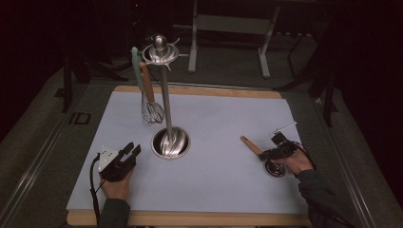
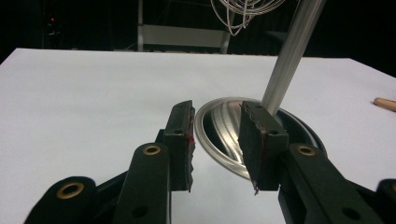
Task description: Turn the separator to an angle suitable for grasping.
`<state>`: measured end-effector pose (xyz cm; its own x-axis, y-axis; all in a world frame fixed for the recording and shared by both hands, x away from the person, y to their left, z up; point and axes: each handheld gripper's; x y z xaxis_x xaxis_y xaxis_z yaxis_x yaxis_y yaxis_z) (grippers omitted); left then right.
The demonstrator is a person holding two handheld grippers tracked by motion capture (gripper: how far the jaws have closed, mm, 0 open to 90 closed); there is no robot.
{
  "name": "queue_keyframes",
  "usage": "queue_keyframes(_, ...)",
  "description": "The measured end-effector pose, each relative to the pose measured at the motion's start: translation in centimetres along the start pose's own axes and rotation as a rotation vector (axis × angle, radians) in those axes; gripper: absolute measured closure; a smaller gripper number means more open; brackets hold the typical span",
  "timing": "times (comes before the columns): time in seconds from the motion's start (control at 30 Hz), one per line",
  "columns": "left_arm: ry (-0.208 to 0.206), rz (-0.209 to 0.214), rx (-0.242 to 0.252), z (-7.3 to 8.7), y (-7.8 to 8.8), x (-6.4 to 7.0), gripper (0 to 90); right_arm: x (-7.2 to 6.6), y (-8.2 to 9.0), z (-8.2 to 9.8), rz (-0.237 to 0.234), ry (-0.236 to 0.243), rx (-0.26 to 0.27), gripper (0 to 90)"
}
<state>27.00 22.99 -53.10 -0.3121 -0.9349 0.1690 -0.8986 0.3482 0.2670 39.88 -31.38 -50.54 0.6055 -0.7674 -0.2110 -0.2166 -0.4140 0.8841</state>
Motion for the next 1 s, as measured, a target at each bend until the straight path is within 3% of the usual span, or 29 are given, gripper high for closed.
queue_keyframes(0.27, 0.001, -0.002, -0.002, 0.0, 0.1, 0.0, 65.4, -0.9, 0.0, -0.3, 0.051, 0.018, 0.000, 69.0)
queue_keyframes(0.47, -0.002, -0.002, -0.004, 0.1, 0.0, 0.0, 65.4, -1.6, 0.2, -0.4, 0.051, 0.038, 0.020, 70.7)
queue_keyframes(0.6, -0.002, -0.003, -0.009, 0.1, -0.1, 0.0, 65.3, -1.9, -0.1, -0.5, 0.049, 0.048, 0.004, 70.7)
queue_keyframes(1.0, -0.002, -0.003, -0.012, 0.2, -0.2, 0.1, 65.3, -1.3, -0.4, -0.9, 0.020, 0.035, -0.028, 69.1)
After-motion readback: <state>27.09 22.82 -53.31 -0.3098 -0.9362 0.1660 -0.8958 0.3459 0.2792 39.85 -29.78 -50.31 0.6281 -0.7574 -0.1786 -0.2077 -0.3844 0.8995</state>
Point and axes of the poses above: each handheld gripper's, and its own axes: y roughly backward along the jaws, z roughly out of its underside, x roughly to its right, and after that the axes turned 1 degree about y, right-handed
